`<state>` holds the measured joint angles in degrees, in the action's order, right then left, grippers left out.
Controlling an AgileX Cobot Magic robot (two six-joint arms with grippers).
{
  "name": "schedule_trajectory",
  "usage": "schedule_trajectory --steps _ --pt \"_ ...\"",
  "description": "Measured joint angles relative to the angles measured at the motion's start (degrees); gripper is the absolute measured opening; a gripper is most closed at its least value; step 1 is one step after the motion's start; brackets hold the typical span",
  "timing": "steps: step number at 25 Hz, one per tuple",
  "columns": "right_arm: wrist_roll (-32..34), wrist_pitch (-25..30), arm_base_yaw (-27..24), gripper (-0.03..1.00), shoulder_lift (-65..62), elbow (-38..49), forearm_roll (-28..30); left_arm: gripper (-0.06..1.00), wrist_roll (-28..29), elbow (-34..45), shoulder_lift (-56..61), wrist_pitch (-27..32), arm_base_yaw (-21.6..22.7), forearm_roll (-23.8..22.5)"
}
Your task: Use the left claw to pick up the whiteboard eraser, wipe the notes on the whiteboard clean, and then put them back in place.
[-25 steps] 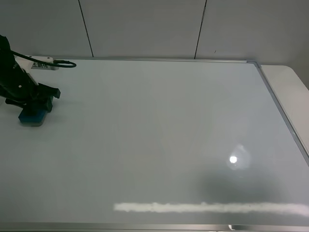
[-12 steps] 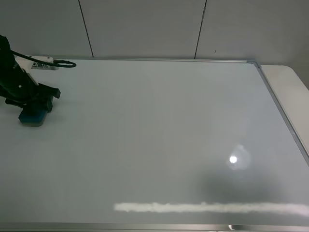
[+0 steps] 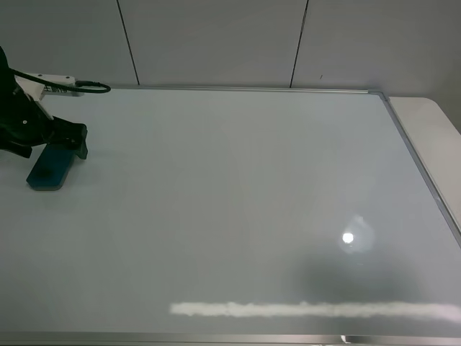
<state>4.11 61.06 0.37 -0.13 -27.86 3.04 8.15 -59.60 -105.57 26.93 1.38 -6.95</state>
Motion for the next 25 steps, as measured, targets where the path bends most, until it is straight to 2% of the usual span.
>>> schedule_trajectory --steps 10,15,25 --pt "0.00 0.00 0.00 0.99 0.00 0.00 0.00 0.99 -0.11 0.69 24.31 7.18 0.00 -0.16" --pt "0.00 0.00 0.00 0.99 0.00 0.00 0.00 0.99 -0.11 5.69 40.35 9.39 0.00 -0.89" --pt "0.00 0.00 0.00 0.99 0.00 0.00 0.00 0.99 -0.18 13.15 71.72 16.73 0.00 1.34"
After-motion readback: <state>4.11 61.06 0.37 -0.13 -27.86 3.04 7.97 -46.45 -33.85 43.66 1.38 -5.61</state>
